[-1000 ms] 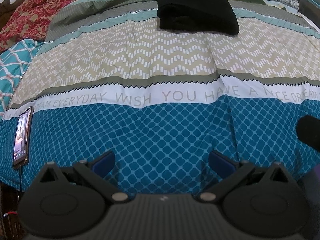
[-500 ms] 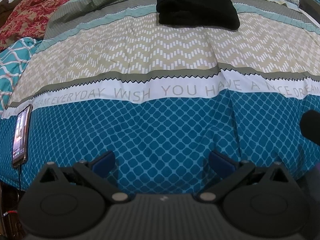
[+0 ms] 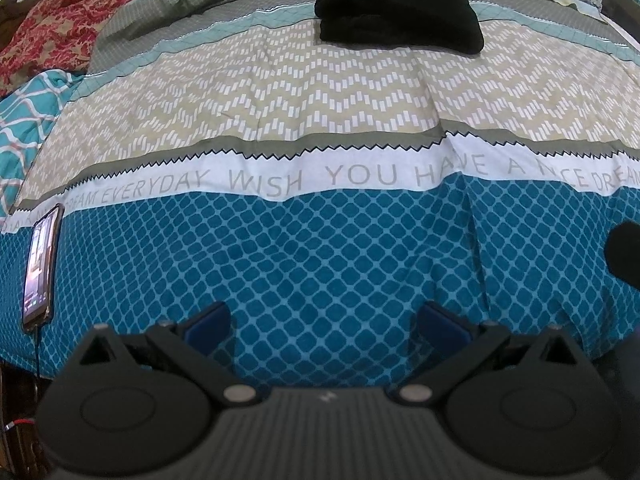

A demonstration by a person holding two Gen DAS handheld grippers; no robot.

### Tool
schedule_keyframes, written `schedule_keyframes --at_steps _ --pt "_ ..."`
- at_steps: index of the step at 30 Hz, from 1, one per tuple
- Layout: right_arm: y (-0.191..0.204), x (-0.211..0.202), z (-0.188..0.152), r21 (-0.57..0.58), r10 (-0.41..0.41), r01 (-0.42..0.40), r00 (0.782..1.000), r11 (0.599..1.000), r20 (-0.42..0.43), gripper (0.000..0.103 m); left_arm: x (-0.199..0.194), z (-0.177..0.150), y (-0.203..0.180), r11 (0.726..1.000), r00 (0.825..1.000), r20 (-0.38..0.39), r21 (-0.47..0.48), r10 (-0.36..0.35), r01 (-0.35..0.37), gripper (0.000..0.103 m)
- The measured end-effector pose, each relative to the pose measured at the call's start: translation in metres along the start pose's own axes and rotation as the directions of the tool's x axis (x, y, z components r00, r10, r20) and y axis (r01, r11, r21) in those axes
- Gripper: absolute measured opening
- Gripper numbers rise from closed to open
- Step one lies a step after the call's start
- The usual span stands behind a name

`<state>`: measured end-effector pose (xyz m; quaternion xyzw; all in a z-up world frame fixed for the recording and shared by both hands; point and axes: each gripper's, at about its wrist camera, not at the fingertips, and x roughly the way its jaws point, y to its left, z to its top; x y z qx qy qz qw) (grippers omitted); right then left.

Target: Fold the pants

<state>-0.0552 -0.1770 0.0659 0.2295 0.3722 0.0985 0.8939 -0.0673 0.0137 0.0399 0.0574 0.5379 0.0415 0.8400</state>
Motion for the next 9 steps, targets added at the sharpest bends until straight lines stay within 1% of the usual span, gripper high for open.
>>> schedule_keyframes --at_steps 3,7,9 --pt "0.0 0.0 -0.0001 0.0 0.0 0.0 1.0 1.0 0.0 0.103 0.0016 -0.0002 -0.0001 1.0 1.0 -0.007 -0.001 -0.002 0.002 0.103" --pt "0.0002 0.0001 -0.0003 -0.001 -0.001 0.001 1.0 1.0 0.0 0.103 -0.0005 -0.001 -0.0008 1.0 1.0 0.01 0.005 -0.008 0.008 0.103" --pt "0.0003 0.0 -0.0006 -0.004 -0.001 0.001 1.0 1.0 0.003 0.103 -0.0019 -0.0002 -0.0005 1.0 1.0 0.015 0.002 -0.021 0.021 0.103"
